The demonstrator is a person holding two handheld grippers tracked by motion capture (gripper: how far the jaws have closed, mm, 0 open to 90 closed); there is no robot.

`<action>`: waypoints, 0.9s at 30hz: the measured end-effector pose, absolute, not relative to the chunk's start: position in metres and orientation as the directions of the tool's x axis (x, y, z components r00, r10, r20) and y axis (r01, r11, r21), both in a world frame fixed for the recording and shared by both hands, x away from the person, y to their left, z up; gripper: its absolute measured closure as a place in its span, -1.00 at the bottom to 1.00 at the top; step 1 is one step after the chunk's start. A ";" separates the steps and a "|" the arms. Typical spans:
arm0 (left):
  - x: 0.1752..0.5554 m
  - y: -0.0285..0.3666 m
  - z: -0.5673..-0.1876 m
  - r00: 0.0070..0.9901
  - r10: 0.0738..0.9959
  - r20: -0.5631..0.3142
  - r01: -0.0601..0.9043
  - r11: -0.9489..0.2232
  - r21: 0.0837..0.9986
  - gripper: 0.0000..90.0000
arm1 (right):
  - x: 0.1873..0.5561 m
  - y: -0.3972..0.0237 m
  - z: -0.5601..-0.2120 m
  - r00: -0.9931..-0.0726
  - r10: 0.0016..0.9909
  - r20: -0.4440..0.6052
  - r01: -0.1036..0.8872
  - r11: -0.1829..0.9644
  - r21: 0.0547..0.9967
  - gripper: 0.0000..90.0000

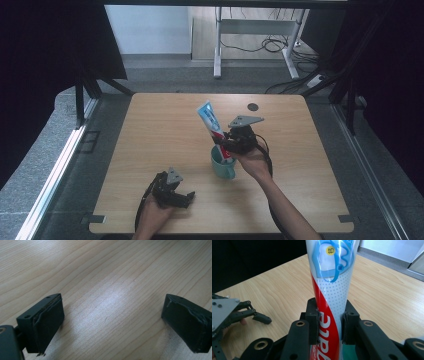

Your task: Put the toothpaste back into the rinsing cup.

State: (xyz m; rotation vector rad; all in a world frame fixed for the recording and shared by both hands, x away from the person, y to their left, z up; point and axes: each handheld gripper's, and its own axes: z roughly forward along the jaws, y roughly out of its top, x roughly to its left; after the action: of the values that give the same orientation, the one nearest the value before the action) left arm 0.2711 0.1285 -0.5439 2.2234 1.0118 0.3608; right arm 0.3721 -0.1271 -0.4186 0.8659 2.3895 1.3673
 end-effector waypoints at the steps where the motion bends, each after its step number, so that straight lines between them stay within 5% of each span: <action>1: 0.271 0.128 -0.544 0.663 0.749 -0.021 0.567 -0.483 0.668 -0.91 | 0.372 -0.127 -0.419 -0.790 0.609 0.070 0.369 0.381 0.848 0.60; 27: 0.271 0.128 -0.544 0.664 0.748 -0.021 0.565 -0.483 0.669 -0.91 | 0.370 -0.127 -0.452 -0.792 0.606 0.082 0.394 0.403 0.826 0.59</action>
State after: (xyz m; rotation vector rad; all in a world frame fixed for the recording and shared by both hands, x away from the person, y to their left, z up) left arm 0.2712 0.1285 -0.5440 2.2222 1.0096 0.3607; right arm 0.3704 -0.1265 -0.4518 0.8825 2.4299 1.3341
